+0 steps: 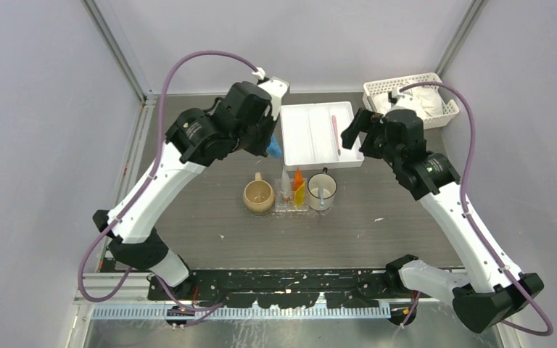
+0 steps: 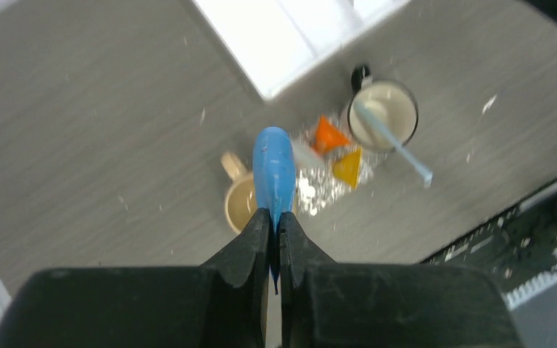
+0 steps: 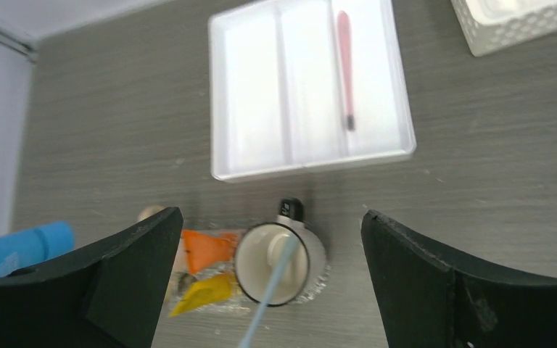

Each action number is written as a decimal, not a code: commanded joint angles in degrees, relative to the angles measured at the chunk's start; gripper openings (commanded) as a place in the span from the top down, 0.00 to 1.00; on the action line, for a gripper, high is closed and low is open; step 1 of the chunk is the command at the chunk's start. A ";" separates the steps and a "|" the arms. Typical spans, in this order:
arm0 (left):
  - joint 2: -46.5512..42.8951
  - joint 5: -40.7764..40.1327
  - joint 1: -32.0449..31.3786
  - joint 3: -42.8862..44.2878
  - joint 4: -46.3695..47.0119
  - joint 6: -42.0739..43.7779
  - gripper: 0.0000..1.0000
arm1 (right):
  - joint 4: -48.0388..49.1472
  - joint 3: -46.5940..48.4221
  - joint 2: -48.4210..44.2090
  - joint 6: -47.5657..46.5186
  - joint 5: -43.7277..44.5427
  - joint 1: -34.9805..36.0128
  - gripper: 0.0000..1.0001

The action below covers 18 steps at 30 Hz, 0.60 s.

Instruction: Prepare toiletry sets of a toothbrush and toothpaste on the tray

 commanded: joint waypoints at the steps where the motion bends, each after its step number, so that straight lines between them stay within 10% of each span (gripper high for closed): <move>1: -0.88 4.78 -0.32 -0.31 -10.96 -2.34 0.99 | -2.05 -4.44 0.95 -6.12 4.80 0.05 0.00; 18: -11.57 6.36 -8.97 -25.37 5.50 -2.19 0.99 | -0.45 -11.56 -1.23 -4.86 7.23 0.02 0.00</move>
